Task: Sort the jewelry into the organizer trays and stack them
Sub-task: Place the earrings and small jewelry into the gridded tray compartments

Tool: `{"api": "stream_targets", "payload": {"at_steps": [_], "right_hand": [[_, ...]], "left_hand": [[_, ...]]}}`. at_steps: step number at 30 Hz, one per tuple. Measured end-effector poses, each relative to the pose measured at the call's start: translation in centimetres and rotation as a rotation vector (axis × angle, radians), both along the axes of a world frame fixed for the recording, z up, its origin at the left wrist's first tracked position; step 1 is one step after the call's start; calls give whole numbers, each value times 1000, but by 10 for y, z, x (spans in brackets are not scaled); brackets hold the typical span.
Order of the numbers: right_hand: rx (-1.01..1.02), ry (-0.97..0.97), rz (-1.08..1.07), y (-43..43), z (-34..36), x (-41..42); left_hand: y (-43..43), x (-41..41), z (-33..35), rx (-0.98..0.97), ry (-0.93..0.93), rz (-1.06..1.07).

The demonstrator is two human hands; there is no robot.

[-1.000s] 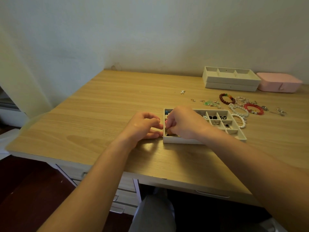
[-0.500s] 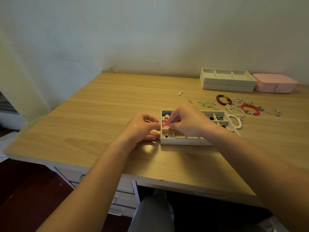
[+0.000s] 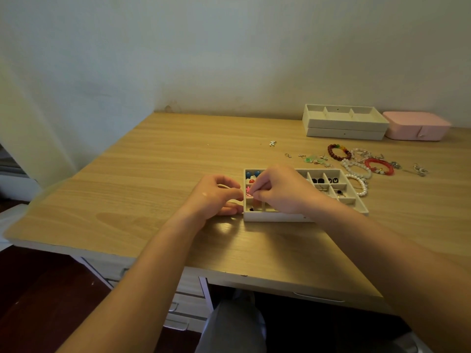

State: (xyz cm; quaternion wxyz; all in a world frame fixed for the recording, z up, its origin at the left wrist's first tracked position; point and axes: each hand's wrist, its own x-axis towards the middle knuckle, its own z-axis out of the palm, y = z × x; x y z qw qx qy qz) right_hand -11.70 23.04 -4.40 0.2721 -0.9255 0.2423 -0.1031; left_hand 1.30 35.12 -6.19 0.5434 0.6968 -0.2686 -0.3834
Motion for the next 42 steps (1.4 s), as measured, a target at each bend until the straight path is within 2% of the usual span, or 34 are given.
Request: {"api": "stream_targets", "payload": {"at_steps": [12,19,27,33,37,42], "right_hand": [[-13,2,-14,1,3,-3],[17,-84,-110,-21,18,-5],[64,-190,-310,-76,22,10],[90,-131,-364,-117,14,33],[94,-87,-374,-140,13,44],[101,107,-229,-150,16,40]], "left_hand": [[-2,-1,-1,6,16,-14],[-12,6,6,28,-18,39],[-62,26,12,20,-368,77],[-117,43,9,46,-502,68],[-147,49,10,100,-549,-31],[-163,55,11,146,-575,-443]]}}
